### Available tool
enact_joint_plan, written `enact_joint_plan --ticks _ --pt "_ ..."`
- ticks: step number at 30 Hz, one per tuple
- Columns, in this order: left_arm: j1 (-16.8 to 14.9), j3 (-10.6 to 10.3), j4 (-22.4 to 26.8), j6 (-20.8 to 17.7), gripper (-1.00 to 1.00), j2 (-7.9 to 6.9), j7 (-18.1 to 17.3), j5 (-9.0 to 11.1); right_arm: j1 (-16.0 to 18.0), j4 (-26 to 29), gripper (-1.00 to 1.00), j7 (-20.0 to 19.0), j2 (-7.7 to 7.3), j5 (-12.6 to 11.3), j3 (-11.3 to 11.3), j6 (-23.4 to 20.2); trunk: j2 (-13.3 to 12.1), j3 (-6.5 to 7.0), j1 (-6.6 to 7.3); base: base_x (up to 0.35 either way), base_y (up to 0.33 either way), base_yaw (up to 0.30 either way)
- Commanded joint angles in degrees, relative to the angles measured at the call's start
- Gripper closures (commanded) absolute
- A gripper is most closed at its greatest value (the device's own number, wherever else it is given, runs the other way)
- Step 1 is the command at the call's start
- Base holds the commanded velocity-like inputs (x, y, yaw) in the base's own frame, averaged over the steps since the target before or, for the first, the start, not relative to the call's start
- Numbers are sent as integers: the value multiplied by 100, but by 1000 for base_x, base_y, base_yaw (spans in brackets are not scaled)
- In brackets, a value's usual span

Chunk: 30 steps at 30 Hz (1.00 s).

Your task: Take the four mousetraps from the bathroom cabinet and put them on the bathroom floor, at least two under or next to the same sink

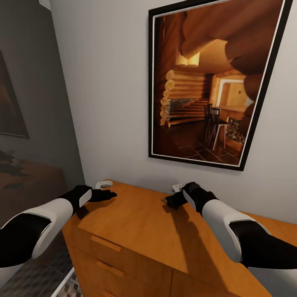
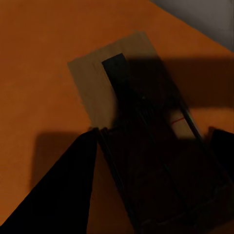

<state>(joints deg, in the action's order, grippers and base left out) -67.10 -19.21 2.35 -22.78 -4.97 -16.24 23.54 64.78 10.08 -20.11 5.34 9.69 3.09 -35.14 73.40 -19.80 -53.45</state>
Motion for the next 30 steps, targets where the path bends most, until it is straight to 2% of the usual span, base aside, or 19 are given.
enact_joint_plan --ticks 1,6,17,22,30 --pt "-2 -48 10 -33 -100 -4 -11 54 -1 -166 100 -48 -6 130 62 -59 4 -8 -1 0 0 0" --pt "-2 -47 10 -33 -100 -4 -11 59 0 175 100 -56 -18 130 65 -418 4 -8 -1 0 0 0" --pt "-4 -47 11 -33 -100 -4 -11 63 0 1651 100 -63 -21 130 65 -1663 4 -8 -1 0 0 0" --pt "-3 -53 11 -33 -100 -4 -11 63 0 1878 100 -79 -23 110 46 -2022 4 -8 -1 0 0 0" --pt "-1 -63 11 -33 -100 -4 -12 79 0 1953 100 -101 -25 89 32 -2175 4 -8 -1 0 0 0"
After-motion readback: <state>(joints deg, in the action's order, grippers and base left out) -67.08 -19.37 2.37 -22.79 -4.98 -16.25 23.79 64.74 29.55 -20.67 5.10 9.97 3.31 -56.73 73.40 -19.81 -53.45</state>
